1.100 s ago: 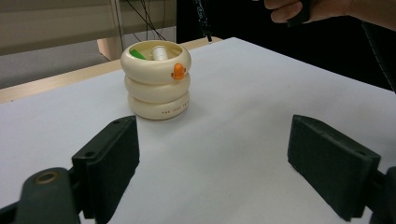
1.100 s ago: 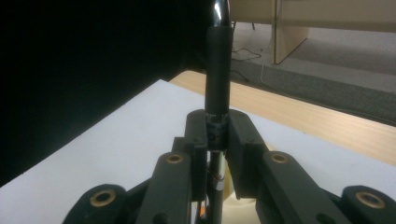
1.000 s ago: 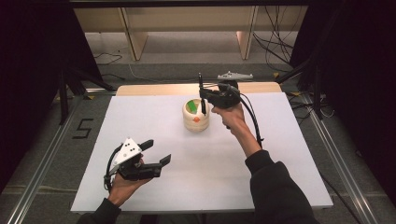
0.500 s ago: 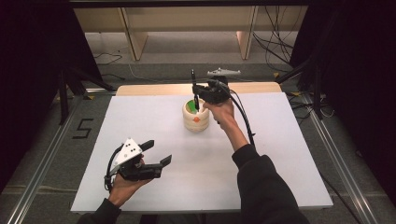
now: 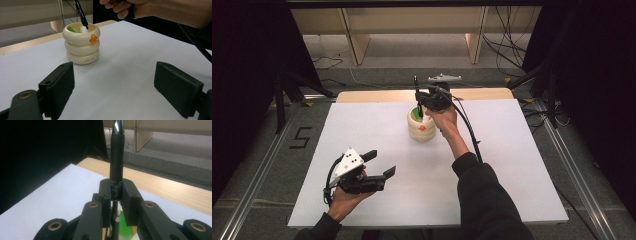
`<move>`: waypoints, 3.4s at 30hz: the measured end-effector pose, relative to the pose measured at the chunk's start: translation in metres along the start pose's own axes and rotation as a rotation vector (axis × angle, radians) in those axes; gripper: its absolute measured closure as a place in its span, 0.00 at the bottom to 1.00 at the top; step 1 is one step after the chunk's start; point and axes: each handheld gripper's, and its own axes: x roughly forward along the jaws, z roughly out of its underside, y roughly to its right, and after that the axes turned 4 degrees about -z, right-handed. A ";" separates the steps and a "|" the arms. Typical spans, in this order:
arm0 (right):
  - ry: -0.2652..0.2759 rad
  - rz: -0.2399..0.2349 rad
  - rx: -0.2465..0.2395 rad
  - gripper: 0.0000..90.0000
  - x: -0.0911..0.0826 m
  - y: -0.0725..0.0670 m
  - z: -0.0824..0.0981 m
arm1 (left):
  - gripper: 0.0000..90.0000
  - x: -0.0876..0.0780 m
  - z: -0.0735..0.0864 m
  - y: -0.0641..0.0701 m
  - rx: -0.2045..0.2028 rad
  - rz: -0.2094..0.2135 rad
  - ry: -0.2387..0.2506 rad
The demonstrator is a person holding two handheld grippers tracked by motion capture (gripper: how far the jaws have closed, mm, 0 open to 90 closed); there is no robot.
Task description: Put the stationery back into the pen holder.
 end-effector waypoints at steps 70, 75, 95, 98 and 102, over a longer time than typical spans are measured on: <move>0.003 -0.013 -0.060 0.37 -0.062 -0.009 0.019 | 0.18 0.000 0.002 -0.003 -0.002 -0.017 0.002; 0.012 -0.048 -0.067 0.34 -0.081 -0.012 0.026 | 0.18 -0.002 0.002 -0.004 -0.013 -0.011 0.005; 0.068 -0.086 -0.086 0.30 -0.149 -0.015 0.079 | 0.18 -0.003 0.002 -0.011 -0.059 -0.009 0.006; 0.065 -0.087 -0.099 0.29 -0.154 -0.017 0.088 | 0.18 -0.002 0.002 -0.011 -0.057 -0.011 0.004; 0.061 -0.101 -0.113 0.27 -0.160 -0.018 0.100 | 0.18 -0.002 0.002 -0.011 -0.052 -0.008 0.002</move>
